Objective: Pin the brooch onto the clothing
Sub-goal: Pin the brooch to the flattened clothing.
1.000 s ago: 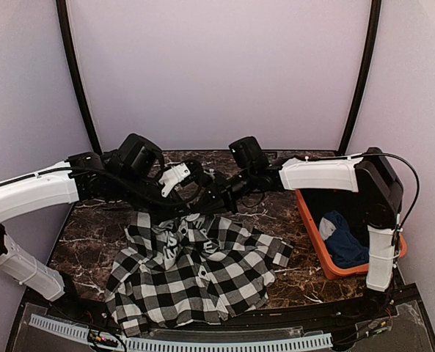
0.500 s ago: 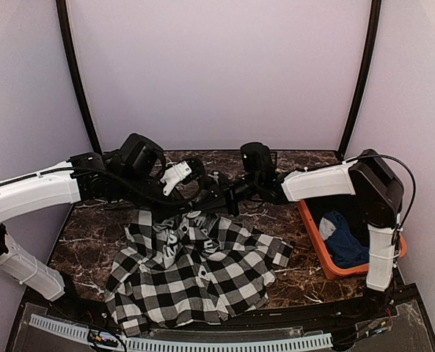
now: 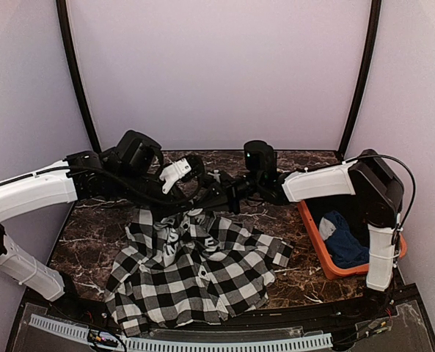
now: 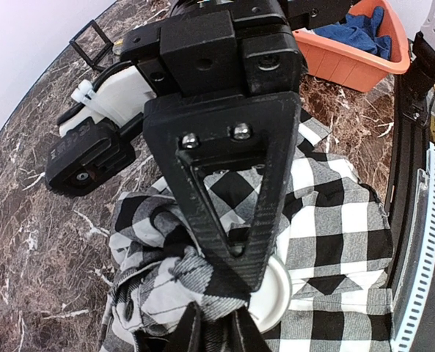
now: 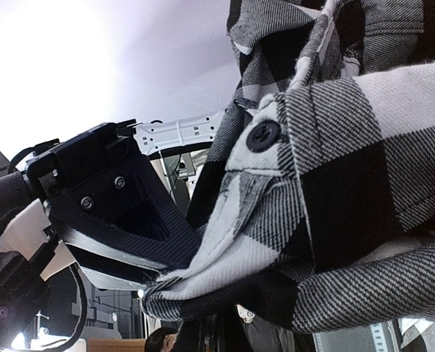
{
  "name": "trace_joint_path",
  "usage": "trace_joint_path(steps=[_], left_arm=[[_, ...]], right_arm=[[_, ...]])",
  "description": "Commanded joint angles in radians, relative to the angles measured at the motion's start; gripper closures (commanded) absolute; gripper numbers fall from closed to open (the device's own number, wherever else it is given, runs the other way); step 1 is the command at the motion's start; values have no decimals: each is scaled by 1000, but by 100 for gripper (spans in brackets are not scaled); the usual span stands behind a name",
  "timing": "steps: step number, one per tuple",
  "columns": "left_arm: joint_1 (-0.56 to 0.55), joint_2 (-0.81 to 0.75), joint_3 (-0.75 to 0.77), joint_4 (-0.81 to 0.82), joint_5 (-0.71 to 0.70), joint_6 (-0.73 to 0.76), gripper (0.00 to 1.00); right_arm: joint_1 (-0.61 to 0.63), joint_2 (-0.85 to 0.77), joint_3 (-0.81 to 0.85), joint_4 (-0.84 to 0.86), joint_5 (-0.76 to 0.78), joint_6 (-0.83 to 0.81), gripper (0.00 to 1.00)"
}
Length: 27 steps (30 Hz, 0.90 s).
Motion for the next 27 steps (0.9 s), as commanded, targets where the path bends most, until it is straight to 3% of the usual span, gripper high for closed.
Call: trace_joint_path(steps=[1,27], left_arm=[[-85,83,-29,-119,204,28,85],[-133,190,6,-257,75,46,91]], right_arm=[[5,-82,108,229,90,-48,100],[8,-163,157,-26,-14,-334,100]])
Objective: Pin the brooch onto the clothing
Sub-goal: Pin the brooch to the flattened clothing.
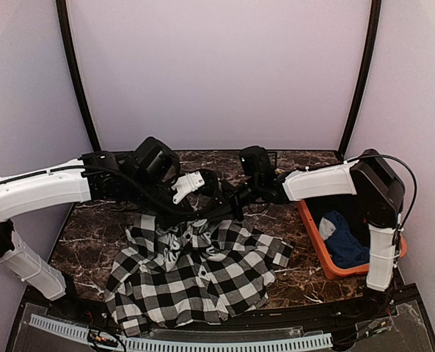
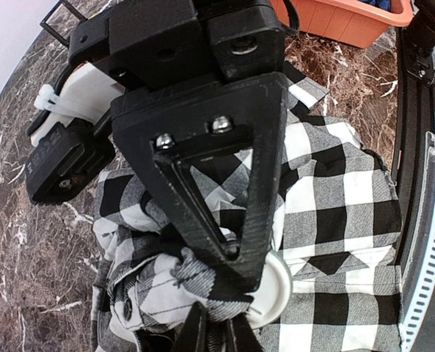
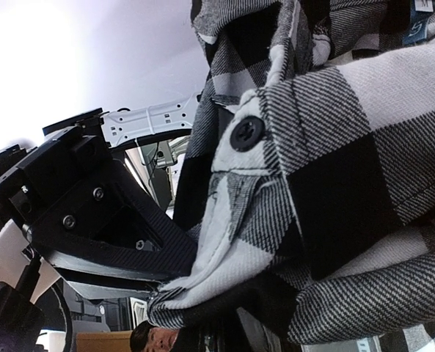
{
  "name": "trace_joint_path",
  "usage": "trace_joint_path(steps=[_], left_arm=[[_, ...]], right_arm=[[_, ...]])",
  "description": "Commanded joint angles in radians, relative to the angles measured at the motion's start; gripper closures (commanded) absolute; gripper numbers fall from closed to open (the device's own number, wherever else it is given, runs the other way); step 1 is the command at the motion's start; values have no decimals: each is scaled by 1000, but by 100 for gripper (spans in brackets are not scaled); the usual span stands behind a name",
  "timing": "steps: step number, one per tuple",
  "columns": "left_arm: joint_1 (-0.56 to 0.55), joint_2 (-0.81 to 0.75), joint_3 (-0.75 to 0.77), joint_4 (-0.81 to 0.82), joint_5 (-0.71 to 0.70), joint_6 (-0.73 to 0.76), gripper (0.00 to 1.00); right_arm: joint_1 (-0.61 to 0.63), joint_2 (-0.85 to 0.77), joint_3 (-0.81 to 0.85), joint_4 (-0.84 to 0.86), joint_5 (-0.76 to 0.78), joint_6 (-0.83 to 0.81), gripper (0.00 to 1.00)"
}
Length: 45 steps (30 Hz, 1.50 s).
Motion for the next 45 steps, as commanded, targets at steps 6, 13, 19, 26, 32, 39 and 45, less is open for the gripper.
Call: trace_joint_path(steps=[6,13,19,26,32,39,45], left_arm=[[-63,69,-74,-134,105,-10,92],[-54,36,-82,-83,117,-28,91],[-53,19,-83,-77,138,-26,91],[-51,-11,-92,-62,124,-43,86],[-27,-17,-95,-64,97,-53,81],[30,-72,-126,6,113,-92,77],[55,-75,-119,18,106,-87,73]], right_arm=[[7,-160,155,199,22,-126,100],[5,-161,151,161,24,-162,100],[-2,-166,151,145,29,-190,100],[-5,-182,169,-7,47,-330,100],[-8,-186,166,-22,43,-345,100],[-9,-197,143,-34,45,-361,100],[-10,-207,132,-49,45,-377,100]])
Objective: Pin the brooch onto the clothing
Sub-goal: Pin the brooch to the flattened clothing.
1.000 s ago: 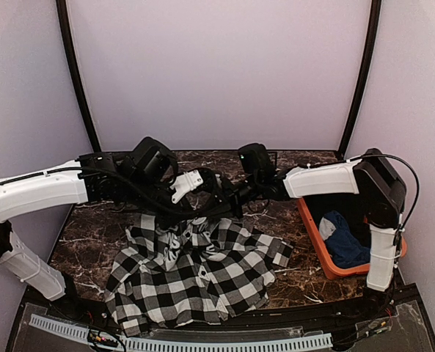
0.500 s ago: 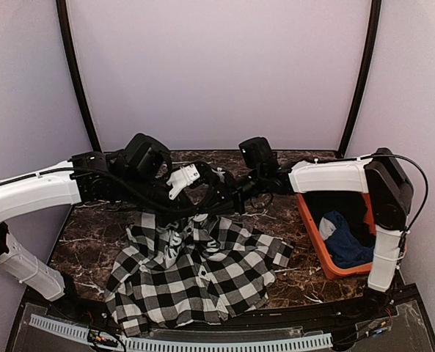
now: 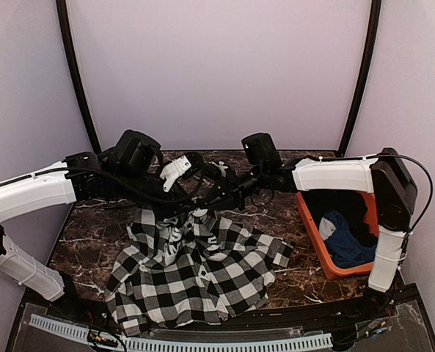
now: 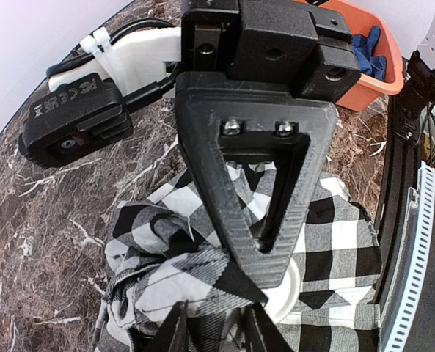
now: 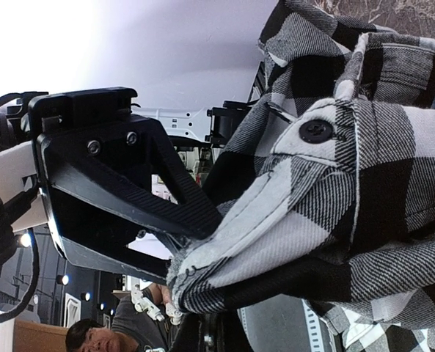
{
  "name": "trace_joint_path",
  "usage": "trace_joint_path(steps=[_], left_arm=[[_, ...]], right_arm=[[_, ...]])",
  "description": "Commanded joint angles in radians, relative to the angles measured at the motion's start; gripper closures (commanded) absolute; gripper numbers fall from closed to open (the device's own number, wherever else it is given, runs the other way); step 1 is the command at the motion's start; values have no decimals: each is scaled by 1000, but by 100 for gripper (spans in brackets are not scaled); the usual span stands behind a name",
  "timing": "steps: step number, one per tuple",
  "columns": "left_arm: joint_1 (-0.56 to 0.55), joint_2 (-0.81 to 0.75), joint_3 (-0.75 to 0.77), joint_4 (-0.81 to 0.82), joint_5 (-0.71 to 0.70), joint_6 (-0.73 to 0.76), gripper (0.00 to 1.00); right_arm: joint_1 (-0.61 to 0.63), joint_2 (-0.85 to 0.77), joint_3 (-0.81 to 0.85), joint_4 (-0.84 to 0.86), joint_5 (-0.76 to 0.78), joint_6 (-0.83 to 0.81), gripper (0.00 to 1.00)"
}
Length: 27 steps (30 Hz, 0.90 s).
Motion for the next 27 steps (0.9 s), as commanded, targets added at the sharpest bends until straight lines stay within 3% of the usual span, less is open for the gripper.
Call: trace_joint_path(steps=[1,7,17,20,27], left_arm=[[0,35,-49,-114,49,-4,72],[16,21,-53,-95,43,-12,69],[38,-69,-92,-20,58,-50,48],[42,-90,-99,-7,22,-58,45],[54,-150,-132,41,-107,-98,28]], right_arm=[[-3,-110,78,169,-45,-40,100],[-4,-113,68,137,-48,-68,100],[-10,-120,30,128,-28,-88,100],[-15,-124,22,127,-25,-88,100],[-17,-120,17,91,-12,-116,100]])
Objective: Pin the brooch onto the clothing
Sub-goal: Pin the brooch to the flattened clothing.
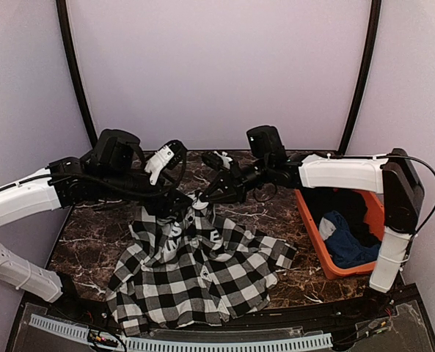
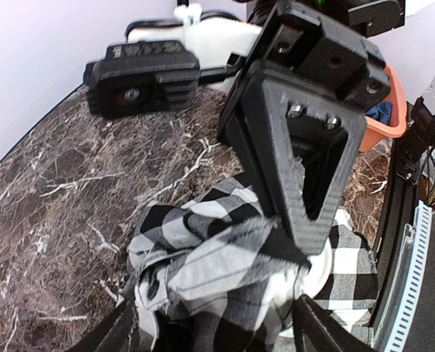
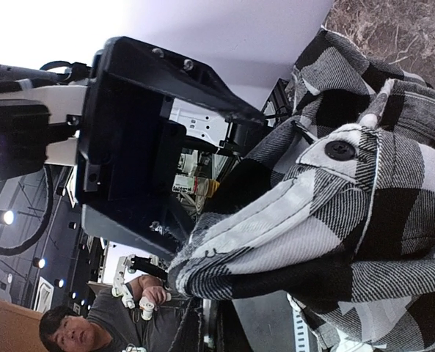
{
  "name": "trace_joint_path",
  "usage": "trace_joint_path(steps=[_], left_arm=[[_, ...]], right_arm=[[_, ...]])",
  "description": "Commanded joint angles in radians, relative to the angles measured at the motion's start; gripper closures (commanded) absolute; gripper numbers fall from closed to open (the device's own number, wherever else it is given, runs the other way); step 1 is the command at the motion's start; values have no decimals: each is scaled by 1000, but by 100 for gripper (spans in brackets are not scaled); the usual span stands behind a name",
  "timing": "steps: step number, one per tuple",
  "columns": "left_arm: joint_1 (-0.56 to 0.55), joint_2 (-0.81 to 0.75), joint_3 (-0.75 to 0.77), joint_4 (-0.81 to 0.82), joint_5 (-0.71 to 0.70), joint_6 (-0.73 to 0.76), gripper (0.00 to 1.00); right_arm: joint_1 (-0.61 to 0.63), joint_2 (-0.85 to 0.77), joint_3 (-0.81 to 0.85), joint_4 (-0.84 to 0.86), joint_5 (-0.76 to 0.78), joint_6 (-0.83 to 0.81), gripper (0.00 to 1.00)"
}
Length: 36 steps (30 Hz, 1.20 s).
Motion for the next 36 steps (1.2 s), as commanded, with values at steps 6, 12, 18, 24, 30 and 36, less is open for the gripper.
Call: trace_joint_path(steps=[6,12,18,24,30,36], left_arm=[[14,-53,-73,-45,-93,-29,17],[15,-35,-96,-12,38,-32,16],[15,-3,-92,-1,58,-29,42],[14,18,-78,-7,7,-20,91],[15,16,-75,-1,-55,-27,99],[15,11,-75,-7,-140,-33,99]], right_arm=[[-15,-69,12,52,-14,-57,100],[-15,-64,18,55,-17,-56,100],[-15,-64,13,58,-23,-56,100],[-15,-73,1,51,-25,-69,100],[-1,-62,7,-31,-27,-160,100],[22,-60,2,-109,-28,-256,100]])
